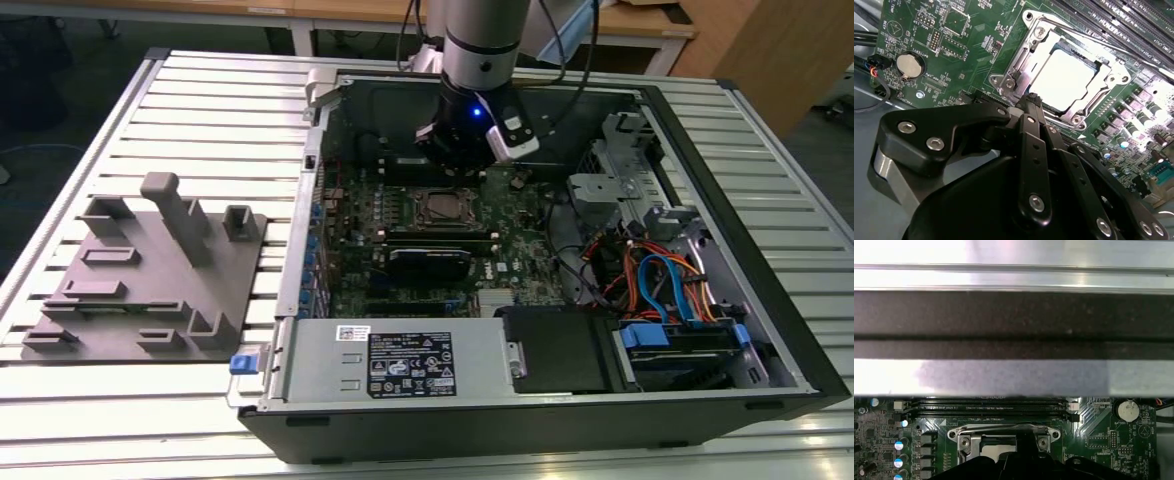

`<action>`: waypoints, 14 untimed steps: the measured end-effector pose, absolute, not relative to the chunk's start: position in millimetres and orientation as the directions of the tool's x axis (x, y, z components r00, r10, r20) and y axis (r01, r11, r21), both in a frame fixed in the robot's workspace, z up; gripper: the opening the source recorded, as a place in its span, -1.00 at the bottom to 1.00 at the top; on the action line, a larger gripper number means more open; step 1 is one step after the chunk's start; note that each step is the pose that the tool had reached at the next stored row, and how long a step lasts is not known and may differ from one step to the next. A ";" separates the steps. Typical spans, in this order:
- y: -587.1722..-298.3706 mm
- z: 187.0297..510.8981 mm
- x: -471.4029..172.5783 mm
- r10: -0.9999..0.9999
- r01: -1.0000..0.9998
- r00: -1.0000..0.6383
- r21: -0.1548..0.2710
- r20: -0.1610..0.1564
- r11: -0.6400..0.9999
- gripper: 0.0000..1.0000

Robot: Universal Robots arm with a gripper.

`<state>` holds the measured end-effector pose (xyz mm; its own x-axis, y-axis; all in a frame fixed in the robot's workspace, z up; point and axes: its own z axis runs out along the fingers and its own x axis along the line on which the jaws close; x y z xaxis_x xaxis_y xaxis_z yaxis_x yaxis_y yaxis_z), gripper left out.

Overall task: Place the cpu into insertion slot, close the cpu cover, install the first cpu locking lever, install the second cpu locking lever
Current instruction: 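Install the second cpu locking lever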

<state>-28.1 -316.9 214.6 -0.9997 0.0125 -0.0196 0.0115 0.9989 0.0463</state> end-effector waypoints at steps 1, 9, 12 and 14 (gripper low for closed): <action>-316.9 214.6 -28.1 0.012 0.012 -1.000 0.046 -0.020 0.999 -0.80; -317.1 214.6 -28.1 0.012 0.012 -1.000 0.046 -0.020 0.999 -0.80; -317.2 215.0 -28.1 0.012 0.012 -1.000 0.046 -0.019 0.999 -0.80; -317.2 217.1 -28.1 0.012 0.012 -1.000 0.046 -0.020 0.999 -0.80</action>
<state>-28.1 -317.2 217.1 -0.9997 0.0125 -0.0196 0.0116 0.9989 0.0464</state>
